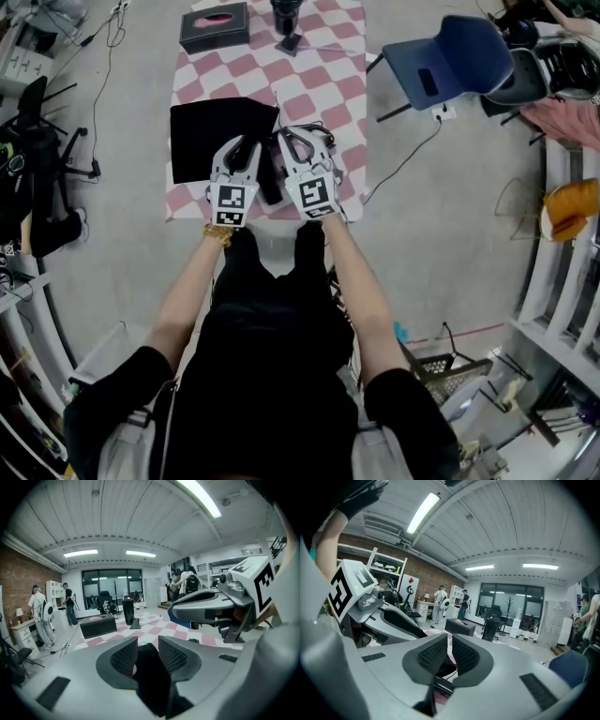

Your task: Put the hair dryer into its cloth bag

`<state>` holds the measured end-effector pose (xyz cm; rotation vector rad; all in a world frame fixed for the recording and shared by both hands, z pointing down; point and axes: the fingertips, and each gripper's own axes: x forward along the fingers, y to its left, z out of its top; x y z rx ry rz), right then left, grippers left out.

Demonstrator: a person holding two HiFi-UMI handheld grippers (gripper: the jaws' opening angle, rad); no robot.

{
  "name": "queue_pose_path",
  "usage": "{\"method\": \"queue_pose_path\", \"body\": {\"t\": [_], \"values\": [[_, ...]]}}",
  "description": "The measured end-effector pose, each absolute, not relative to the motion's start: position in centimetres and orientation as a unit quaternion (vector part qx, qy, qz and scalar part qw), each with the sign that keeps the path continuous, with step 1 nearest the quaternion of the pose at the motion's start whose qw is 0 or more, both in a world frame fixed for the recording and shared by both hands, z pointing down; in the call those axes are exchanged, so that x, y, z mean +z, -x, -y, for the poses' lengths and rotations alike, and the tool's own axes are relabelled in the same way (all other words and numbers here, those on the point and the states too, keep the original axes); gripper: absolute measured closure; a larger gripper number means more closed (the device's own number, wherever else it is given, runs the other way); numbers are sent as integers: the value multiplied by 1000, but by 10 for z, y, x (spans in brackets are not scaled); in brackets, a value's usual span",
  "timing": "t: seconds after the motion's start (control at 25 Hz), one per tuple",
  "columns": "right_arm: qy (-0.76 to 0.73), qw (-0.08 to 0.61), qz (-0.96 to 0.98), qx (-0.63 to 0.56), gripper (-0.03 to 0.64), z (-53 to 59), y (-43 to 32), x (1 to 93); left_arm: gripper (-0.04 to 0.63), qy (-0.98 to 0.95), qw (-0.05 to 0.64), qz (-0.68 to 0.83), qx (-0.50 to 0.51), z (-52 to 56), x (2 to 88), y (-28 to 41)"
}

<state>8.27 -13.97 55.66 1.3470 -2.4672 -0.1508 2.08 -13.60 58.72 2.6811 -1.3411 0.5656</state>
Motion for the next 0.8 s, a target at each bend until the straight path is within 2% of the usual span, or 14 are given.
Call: {"method": "queue_pose_path", "body": {"t": [0.16,0.8], "values": [[-449,187,872,-51,597,141,-77,578,435,-872,69,426,231,134,622,-20],[-437,206,876,-11,578,126,-75,618,433,-861,91,425,263,125,647,-21]]}}
